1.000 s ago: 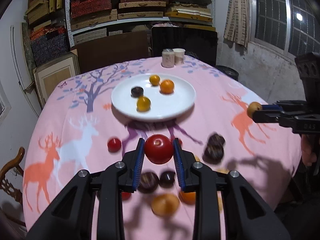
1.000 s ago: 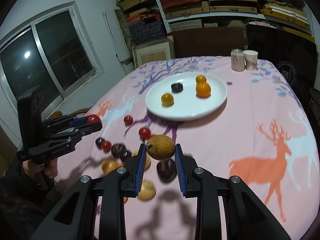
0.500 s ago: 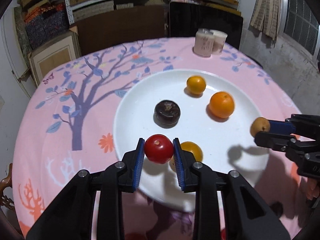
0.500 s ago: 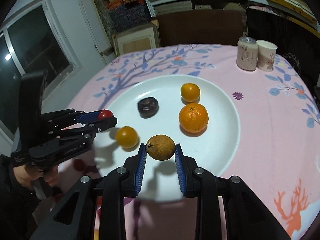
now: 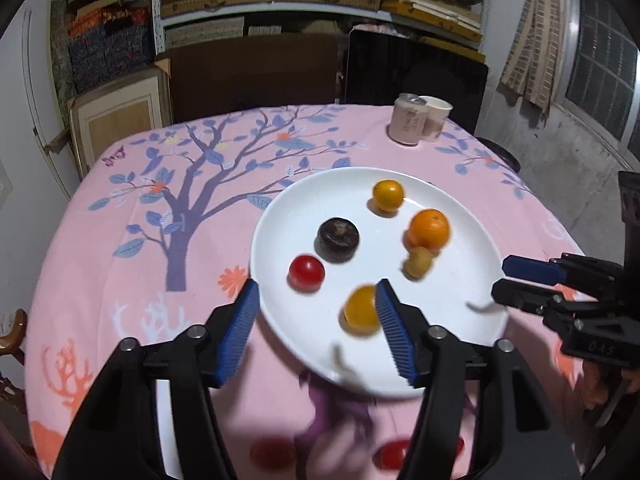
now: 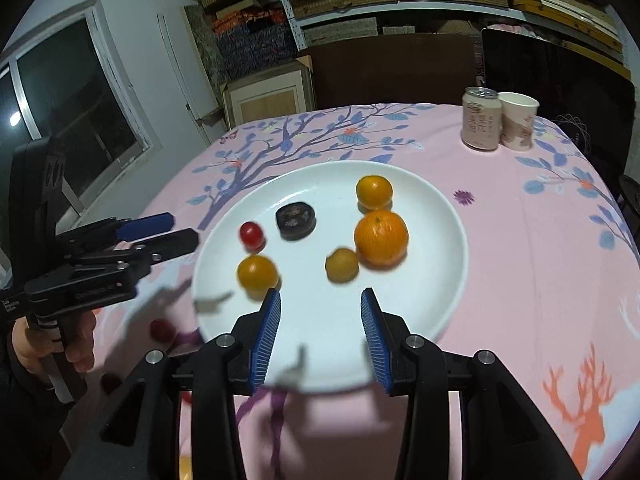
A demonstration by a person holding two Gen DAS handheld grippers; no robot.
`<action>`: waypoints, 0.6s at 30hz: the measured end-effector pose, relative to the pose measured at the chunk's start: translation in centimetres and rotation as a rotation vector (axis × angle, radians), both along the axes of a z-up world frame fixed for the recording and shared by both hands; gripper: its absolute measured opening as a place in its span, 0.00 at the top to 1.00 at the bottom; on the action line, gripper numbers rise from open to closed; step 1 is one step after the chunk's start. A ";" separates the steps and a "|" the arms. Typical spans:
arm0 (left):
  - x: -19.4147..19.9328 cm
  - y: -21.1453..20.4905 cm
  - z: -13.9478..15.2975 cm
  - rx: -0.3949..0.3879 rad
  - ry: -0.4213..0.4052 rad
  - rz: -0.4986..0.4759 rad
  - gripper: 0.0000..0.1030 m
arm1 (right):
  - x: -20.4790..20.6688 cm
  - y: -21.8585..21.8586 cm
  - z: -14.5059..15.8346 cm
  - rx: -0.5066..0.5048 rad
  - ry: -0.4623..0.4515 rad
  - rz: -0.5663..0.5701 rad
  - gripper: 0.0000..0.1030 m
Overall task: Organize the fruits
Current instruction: 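Carry both tomatoes to the white plate and open both grippers, then grasp a pink grapefruit with the left gripper while the right grasps a yellow pepino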
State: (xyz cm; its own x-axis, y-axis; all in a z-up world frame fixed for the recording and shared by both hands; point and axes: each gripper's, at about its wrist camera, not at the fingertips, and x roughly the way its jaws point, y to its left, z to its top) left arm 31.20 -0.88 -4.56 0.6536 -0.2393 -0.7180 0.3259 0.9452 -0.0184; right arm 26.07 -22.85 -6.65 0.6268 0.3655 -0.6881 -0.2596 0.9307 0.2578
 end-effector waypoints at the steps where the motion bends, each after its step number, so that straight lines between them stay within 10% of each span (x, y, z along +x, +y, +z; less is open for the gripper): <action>1: -1.6 0.3 0.5 0.007 -0.022 -0.001 0.23 | -1.6 -0.4 0.2 0.007 0.000 -0.005 0.56; 11: -19.8 1.9 -1.9 0.100 -0.055 -0.113 0.18 | -15.5 -1.6 -2.0 0.038 0.026 -0.018 0.52; 18: -24.6 2.5 -5.7 0.150 -0.021 -0.084 0.18 | -20.2 -0.4 -4.0 0.058 0.060 -0.002 0.51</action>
State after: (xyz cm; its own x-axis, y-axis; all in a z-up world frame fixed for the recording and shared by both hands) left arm 6.65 1.66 -10.24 0.6511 -0.1848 -0.7361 0.4024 0.9064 0.1284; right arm 5.91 -23.23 -10.70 0.5856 0.4046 -0.7025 -0.2407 0.9143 0.3259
